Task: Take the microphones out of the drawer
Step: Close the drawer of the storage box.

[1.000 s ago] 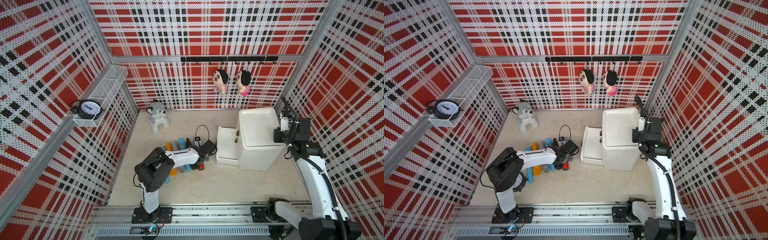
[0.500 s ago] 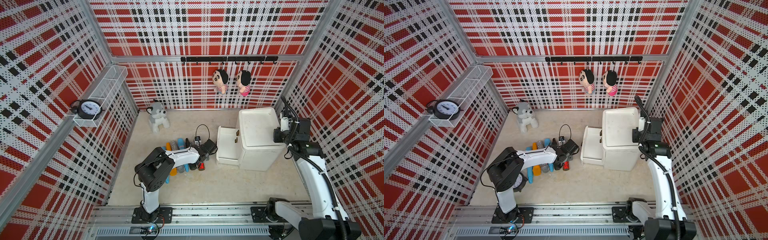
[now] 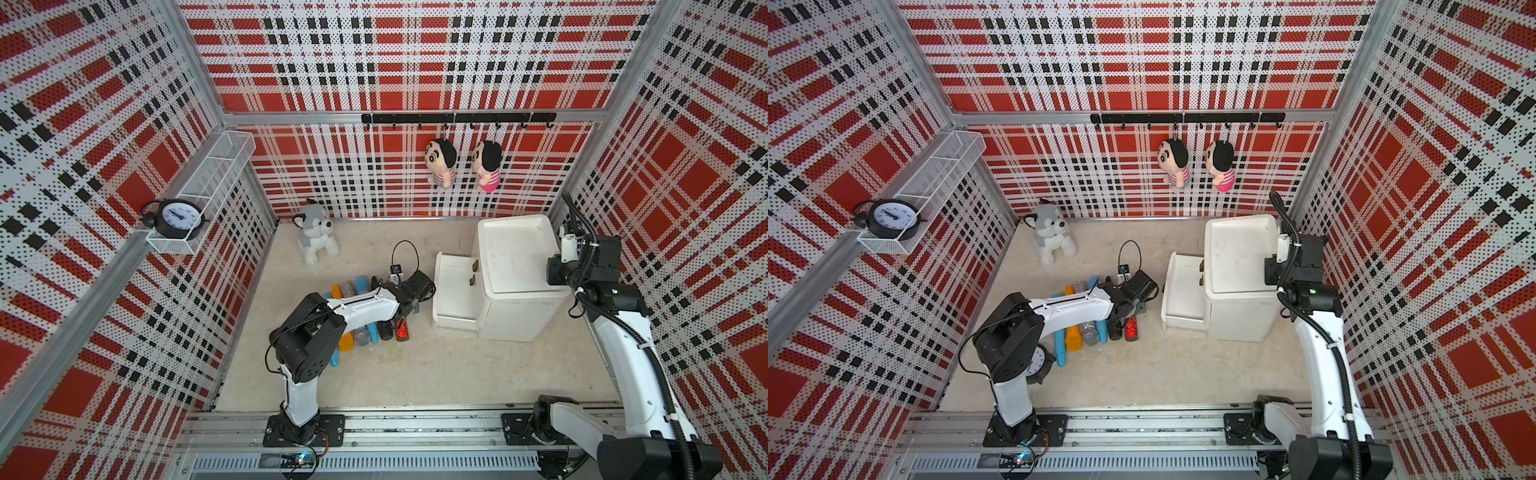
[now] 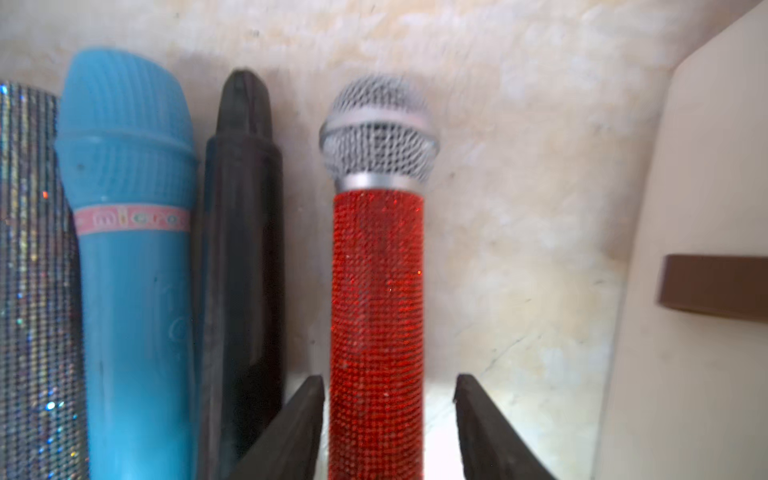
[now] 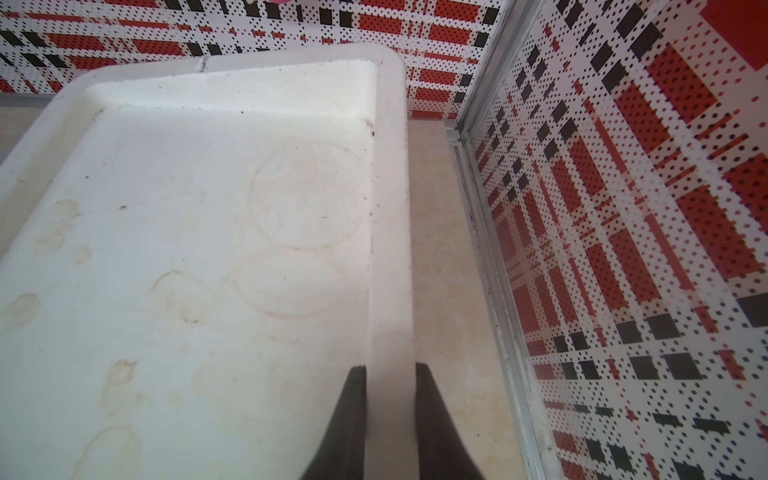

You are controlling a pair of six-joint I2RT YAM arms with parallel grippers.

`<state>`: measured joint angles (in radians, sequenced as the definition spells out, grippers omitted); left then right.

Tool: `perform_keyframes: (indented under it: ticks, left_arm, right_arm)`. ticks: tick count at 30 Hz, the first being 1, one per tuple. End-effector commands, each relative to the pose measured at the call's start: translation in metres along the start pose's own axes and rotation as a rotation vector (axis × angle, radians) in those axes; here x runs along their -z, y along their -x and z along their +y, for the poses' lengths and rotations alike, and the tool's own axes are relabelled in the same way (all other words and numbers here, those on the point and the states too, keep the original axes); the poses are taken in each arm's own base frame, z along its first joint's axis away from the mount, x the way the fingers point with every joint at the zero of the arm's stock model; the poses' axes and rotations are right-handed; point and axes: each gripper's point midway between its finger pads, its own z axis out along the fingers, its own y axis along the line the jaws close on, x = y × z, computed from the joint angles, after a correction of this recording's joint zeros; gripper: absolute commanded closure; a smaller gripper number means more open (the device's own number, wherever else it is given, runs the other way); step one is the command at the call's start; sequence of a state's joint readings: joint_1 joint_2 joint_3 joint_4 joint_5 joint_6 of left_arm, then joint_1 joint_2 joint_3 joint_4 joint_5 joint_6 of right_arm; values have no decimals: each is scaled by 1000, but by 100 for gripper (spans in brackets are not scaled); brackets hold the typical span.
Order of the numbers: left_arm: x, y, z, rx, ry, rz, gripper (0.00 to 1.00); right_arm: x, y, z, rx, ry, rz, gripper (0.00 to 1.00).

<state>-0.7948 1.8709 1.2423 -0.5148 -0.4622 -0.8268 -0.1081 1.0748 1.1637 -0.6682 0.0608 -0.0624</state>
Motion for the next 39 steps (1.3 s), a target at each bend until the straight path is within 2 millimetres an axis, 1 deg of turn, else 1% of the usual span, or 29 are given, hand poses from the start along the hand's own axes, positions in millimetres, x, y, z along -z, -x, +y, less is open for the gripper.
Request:
perform_keyframes:
  ticks: [1,4,6,8,10,15,16,18,20,25,30,33,39]
  left_arm:
    - [18,28,-3,-8,-14,-61,42]
    - [23,38,-6,-9,-32,-74,38]
    - [27,45,-8,-10,-50,-90,33]
    - [29,50,-13,-12,-95,-89,23]
    - [28,53,-16,-1,-148,-77,16]
    - [20,63,-9,14,-186,-63,6]
    - [19,66,-7,10,-184,-69,2]
    - [16,71,-7,-1,-203,-78,2]
    - [10,75,-3,-9,-206,-72,2]
    - [-3,88,6,-57,-179,-77,2]
    - [-13,94,5,-142,-138,-82,2]
    - [-21,91,0,-168,-147,-59,2]
    - [-27,83,-29,-218,-221,-33,2]
  right_arm:
    - [39,78,-13,34,-48,-324,100]
    - [39,78,-12,35,-44,-322,100]
    - [39,78,-12,35,-42,-321,100]
    - [39,78,-12,36,-42,-321,100]
    - [38,78,-12,36,-40,-320,100]
    - [37,77,-11,38,-37,-316,100]
    - [37,77,-11,40,-36,-316,100]
    - [37,77,-11,40,-34,-315,100]
    - [37,77,-9,41,-27,-315,100]
    - [36,76,-7,43,-17,-310,100]
    - [34,77,-6,46,-8,-308,100]
    - [32,76,-5,47,-3,-303,100]
    - [31,76,-3,53,8,-298,100]
